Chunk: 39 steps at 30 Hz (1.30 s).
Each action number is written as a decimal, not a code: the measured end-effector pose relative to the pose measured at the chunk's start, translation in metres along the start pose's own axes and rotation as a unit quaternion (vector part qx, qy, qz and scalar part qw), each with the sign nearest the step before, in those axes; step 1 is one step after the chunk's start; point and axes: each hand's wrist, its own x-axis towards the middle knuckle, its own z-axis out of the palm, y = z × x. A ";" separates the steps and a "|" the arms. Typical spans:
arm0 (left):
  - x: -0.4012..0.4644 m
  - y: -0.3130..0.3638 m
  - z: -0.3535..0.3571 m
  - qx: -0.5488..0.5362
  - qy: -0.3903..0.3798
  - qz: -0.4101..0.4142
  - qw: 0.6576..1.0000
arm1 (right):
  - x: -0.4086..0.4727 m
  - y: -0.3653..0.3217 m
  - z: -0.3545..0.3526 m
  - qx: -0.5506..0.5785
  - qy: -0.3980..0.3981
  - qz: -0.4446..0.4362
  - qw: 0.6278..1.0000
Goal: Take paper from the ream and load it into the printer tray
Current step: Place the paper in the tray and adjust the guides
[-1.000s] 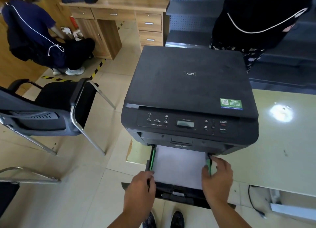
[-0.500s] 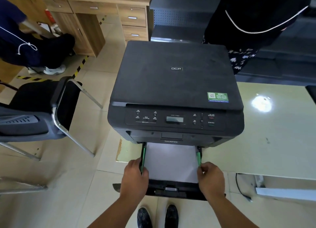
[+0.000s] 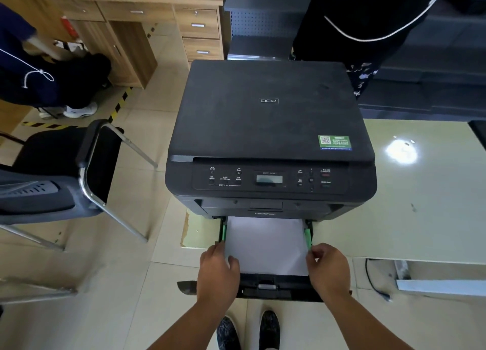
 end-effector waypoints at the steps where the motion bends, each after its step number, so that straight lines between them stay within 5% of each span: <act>1: 0.001 0.002 0.001 -0.005 0.003 -0.010 1.000 | 0.001 0.000 0.000 -0.006 -0.002 0.000 1.000; 24: 0.011 -0.008 0.000 -0.022 0.000 -0.027 0.999 | 0.004 0.000 -0.005 -0.015 -0.056 -0.017 0.998; 28: -0.012 -0.011 -0.012 0.024 -0.001 0.102 0.994 | -0.027 0.000 -0.022 -0.053 0.000 -0.183 0.982; 32: -0.060 -0.015 -0.016 0.112 -0.039 0.306 0.944 | -0.091 0.002 -0.030 -0.081 -0.102 -0.428 0.894; 35: -0.081 -0.030 -0.004 0.161 -0.082 0.353 0.918 | -0.100 0.018 -0.012 -0.143 -0.119 -0.456 0.870; 39: -0.080 -0.050 0.008 0.188 -0.080 0.324 0.924 | -0.096 0.019 -0.003 -0.189 -0.147 -0.429 0.871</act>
